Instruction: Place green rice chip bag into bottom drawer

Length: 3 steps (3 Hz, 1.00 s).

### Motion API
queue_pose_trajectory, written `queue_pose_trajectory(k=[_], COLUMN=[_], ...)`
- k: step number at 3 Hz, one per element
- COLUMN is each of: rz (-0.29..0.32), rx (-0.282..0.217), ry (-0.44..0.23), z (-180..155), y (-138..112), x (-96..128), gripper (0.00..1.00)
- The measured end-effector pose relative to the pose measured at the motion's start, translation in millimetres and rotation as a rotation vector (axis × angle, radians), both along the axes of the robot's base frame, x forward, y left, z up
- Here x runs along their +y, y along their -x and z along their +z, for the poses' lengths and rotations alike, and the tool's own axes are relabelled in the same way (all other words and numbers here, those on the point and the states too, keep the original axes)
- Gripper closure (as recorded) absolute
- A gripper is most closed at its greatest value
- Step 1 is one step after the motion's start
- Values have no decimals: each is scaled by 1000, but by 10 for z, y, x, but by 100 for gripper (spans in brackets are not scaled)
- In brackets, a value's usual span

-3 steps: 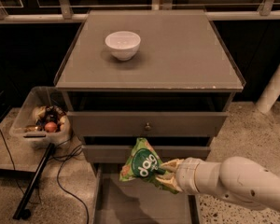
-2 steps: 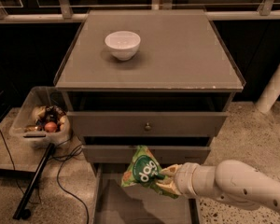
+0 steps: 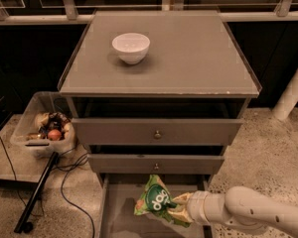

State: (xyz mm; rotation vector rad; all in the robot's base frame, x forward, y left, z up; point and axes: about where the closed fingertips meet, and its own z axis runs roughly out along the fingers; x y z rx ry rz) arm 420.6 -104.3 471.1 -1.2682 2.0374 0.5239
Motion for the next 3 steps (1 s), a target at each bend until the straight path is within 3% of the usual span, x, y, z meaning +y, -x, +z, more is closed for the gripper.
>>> queue_pose_trajectory(k=[1,3], rz=[-23,-119], rx=[18,-57], ry=[-18,-17], z=[-480,-1152], y=[-17,-408], x=[-52,-308], gripper=[100,100])
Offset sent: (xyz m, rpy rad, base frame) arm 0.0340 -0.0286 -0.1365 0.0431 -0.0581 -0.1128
